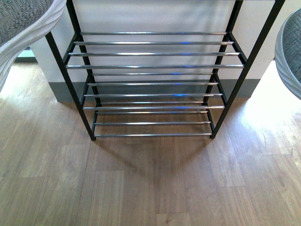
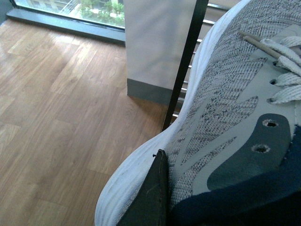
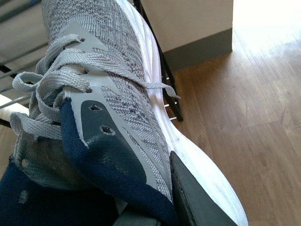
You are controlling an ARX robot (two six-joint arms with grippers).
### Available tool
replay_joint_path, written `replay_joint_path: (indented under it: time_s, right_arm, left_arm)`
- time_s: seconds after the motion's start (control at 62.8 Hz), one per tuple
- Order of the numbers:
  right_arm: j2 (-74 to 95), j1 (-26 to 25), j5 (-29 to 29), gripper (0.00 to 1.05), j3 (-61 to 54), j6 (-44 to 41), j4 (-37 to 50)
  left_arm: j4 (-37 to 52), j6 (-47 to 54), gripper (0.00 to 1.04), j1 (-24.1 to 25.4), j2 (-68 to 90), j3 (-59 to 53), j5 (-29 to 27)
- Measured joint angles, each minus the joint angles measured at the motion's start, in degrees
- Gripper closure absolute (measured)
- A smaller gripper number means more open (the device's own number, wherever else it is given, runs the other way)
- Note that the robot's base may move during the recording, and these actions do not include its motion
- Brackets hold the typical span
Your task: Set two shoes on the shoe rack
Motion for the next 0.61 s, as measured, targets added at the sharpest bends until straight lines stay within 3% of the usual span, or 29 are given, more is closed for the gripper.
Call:
replay_joint_path:
  time_s: [0.605]
  right_arm:
    - [0.0, 0.0, 0.0, 1.03, 0.0, 0.0, 0.0]
  left_arm:
    - [0.0, 0.0, 1.03, 0.0, 0.0, 0.0, 0.2]
